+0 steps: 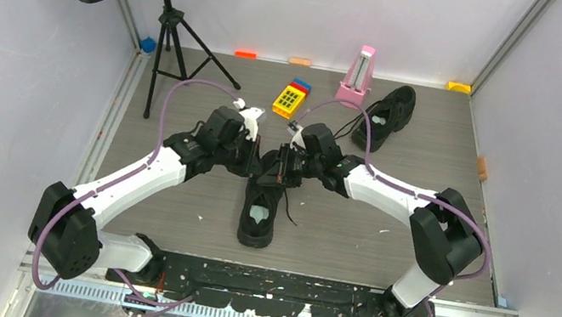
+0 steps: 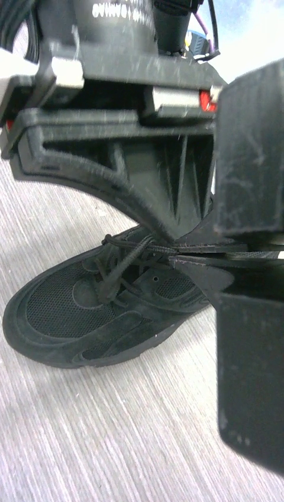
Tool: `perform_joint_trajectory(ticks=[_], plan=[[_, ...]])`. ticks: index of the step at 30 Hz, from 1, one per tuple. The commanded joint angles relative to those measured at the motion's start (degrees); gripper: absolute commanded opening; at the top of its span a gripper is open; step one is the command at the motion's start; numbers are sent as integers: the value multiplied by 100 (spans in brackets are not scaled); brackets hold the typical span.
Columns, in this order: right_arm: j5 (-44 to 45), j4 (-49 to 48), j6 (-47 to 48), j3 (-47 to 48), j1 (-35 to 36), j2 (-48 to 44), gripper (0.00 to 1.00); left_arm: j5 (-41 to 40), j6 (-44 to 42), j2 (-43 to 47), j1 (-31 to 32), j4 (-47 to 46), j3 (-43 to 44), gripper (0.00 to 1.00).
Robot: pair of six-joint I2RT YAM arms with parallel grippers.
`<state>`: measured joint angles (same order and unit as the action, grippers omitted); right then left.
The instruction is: Tie the shoes
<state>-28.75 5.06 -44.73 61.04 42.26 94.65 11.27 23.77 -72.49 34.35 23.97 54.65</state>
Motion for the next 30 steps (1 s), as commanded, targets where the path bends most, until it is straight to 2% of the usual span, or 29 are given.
perform_joint_trajectory(ticks=[1,11,15,16,19,22,27,30], plan=[[450,-1285,-398,-287,-7,62,0,375,206,178,11,39,236,0],[1062,-3532,-1294,-1140,-41,79,0,726,329,46,9,-46,215,0],[847,-4194,-1727,-1072,-75,364,0,781,381,48,10,-85,182,1],[785,-4316,-1845,-1042,-86,433,0,807,383,37,6,-78,181,4],[717,-4657,-2111,-1032,-88,580,0,908,292,148,10,15,184,23],[696,-4744,-2149,-1080,-86,640,0,669,251,486,5,93,63,37],[601,-5265,-2361,-1295,-110,760,0,161,241,998,-64,877,184,43],[545,-5375,-2394,-1347,-121,791,0,-212,326,1252,-234,1188,165,40]])
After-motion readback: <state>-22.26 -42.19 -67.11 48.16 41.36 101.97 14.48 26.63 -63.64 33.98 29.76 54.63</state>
